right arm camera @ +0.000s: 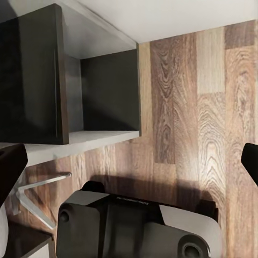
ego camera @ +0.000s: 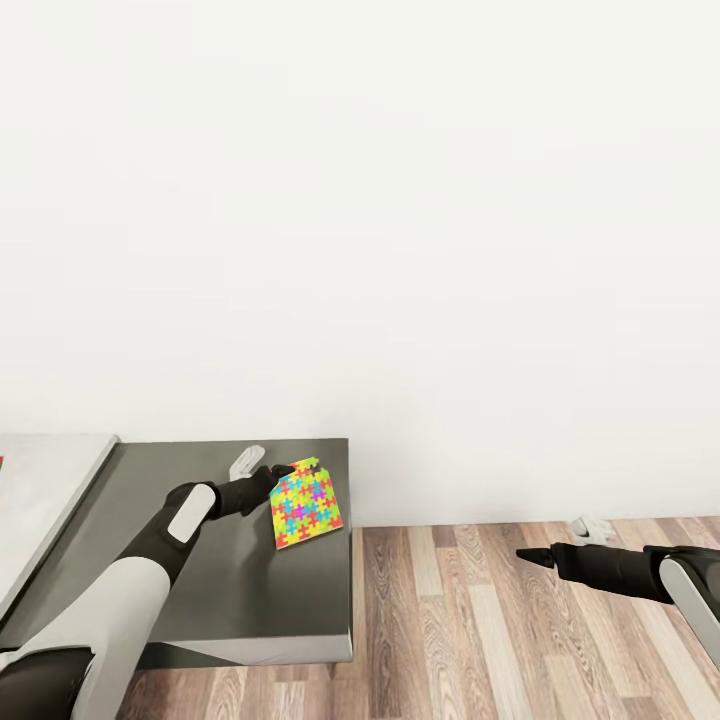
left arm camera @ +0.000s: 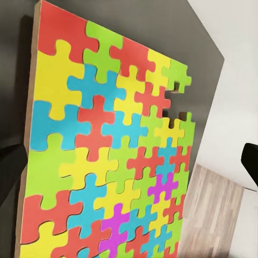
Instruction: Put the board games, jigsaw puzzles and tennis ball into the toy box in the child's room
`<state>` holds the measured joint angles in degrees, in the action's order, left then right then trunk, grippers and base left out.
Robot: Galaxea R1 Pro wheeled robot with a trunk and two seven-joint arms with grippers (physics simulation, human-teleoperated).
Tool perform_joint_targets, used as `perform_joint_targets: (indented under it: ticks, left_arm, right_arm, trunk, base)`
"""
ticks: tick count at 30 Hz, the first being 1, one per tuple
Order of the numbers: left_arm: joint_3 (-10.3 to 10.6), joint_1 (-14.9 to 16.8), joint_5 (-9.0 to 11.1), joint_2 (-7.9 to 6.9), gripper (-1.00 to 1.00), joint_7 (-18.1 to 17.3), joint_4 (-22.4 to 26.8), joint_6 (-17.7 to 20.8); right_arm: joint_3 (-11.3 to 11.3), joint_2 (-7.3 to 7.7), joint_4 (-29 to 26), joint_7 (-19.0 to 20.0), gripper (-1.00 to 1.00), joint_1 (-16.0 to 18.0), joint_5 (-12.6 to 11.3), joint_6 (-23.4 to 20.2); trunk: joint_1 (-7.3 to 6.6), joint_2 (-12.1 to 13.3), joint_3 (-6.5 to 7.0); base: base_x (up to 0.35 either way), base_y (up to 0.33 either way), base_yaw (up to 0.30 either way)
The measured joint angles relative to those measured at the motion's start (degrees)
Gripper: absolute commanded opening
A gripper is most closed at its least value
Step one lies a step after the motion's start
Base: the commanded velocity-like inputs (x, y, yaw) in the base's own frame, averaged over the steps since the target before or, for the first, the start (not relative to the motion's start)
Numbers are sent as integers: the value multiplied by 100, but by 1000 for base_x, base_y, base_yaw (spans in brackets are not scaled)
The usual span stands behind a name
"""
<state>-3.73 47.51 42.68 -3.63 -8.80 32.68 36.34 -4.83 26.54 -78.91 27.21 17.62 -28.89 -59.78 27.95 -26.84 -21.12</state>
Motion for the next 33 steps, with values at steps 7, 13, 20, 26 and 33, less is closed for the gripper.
perform_joint_targets:
  ticks: [7, 13, 20, 26, 33]
  left_arm:
    - [1, 0, 0, 0, 100, 0, 0, -6]
    - [1, 1, -2, 1, 100, 0, -1, -8]
    - [1, 2, -3, 0, 100, 0, -2, -12]
    - [3, 1, -2, -5, 100, 0, -2, -10]
    - [1, 0, -1, -8, 100, 0, 0, -14]
  right_arm:
    - [-1, 4, 0, -2, 100, 0, 0, 0]
    - [-3, 4, 0, 2, 100, -1, -1, 0]
    - [-4, 1, 2, 3, 100, -2, -1, 0]
    - [-3, 1, 5, 0, 100, -1, -2, 0]
    - [-2, 0, 1, 2, 100, 0, -1, 0]
  trunk:
    - [0, 0, 0]
    - [0, 0, 0]
    - [0, 0, 0]
    - [0, 0, 0]
    - [0, 0, 0]
  base:
    - [0, 0, -5]
    - [0, 0, -103]
    - [0, 0, -227]
    - [0, 0, -193]
    - [0, 0, -60]
